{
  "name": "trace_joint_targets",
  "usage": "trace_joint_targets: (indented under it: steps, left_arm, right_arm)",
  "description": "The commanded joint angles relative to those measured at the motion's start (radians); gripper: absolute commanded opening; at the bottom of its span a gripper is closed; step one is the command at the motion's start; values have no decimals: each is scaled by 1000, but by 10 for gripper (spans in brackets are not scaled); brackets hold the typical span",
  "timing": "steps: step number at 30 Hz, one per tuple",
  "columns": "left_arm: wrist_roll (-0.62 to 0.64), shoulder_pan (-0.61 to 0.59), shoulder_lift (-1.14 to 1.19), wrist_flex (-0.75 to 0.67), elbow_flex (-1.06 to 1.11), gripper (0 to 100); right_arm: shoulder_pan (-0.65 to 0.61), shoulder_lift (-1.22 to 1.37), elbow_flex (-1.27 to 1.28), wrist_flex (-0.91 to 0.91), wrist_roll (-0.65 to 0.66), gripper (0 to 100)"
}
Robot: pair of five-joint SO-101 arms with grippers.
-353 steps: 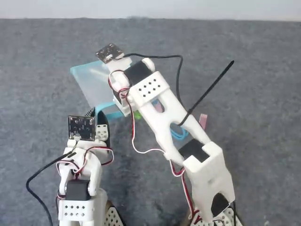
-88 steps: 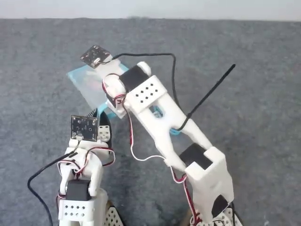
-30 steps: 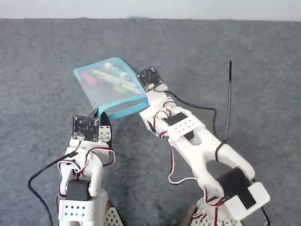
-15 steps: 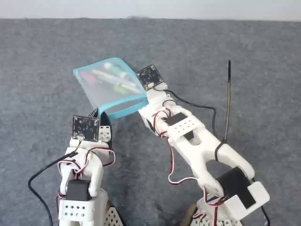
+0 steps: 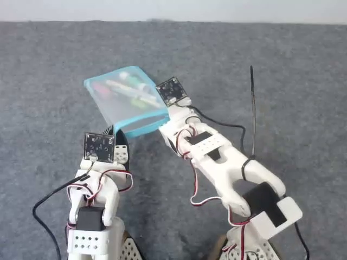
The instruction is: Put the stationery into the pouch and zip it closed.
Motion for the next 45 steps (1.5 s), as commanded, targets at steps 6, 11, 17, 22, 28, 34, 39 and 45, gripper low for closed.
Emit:
trace_joint_targets:
  steps: [6, 11, 17, 22, 28, 34, 39, 45]
  left_arm:
    - [-8, 14, 3, 2, -8, 12]
    - [-8, 14, 3, 2, -8, 12]
    - [-8, 14, 3, 0, -8, 12]
    - [-8, 14, 2, 0, -8, 12]
    - [-9, 15, 2, 2, -8, 12]
    - [-9, 15, 2, -2, -8, 12]
    - [-9, 15, 2, -2, -8, 12]
    - [-9, 15, 2, -3, -8, 12]
  right_arm:
    - [45, -18, -11, -30, -8, 17]
    - [62, -27, -11, 21, -6, 6]
    - [62, -205, -11, 280, -6, 7]
    - [58, -387, -11, 487, -6, 7]
    - [53, -567, -11, 627, 14, 7]
    - [7, -719, -8, 720, 61, 7]
    - [-199, -791, -3, 794, 146, 9]
    - [-406, -808, -6, 900, 298, 10]
